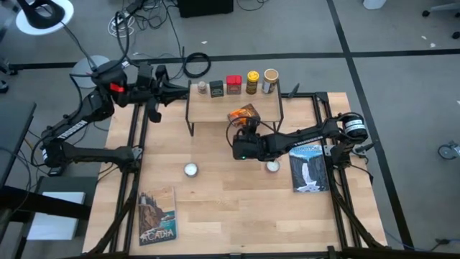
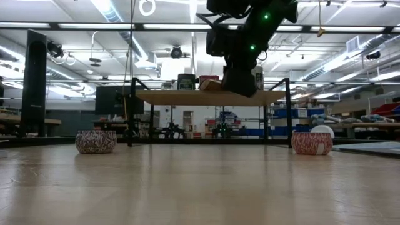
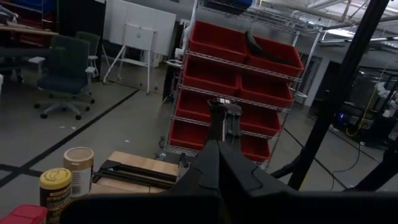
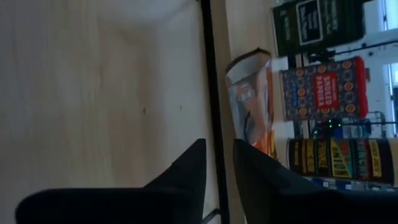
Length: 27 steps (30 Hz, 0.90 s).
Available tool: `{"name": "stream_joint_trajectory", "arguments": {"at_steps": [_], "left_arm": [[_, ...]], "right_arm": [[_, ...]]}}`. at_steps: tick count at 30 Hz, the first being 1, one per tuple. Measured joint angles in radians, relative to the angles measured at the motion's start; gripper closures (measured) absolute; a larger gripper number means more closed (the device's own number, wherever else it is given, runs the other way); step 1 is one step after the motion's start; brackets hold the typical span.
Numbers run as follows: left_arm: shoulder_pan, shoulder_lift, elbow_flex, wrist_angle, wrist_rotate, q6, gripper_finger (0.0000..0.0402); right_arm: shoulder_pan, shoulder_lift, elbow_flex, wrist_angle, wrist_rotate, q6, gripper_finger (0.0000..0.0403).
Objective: Shelf spices
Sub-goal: Put the orange seasoning pack on the shelf
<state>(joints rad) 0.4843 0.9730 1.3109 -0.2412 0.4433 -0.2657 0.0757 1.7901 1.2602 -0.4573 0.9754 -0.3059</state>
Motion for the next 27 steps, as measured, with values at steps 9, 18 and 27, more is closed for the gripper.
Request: {"name": "stream_joint_trajectory", "arguments": {"at_steps": [9,18,27], "left_arm": [[0.0,0.0,0.0,-0.008,0.001,0.0,0.0398],[0.0,0.0,0.0,-0.014,0.001,0.0,0.0398],[0.0,0.0,0.0,-0.014,0.001,0.0,0.0398]], "right_arm": [[-0.01,-0.001,0.0,0.02,-0.032,-0.01,0.0393],[-0.01,-0.001,0.0,0.015,0.007,-0.049,0.0401],[0.011,-0.015,0.0,0.021,0.02,-0.063,0.0402]]}}
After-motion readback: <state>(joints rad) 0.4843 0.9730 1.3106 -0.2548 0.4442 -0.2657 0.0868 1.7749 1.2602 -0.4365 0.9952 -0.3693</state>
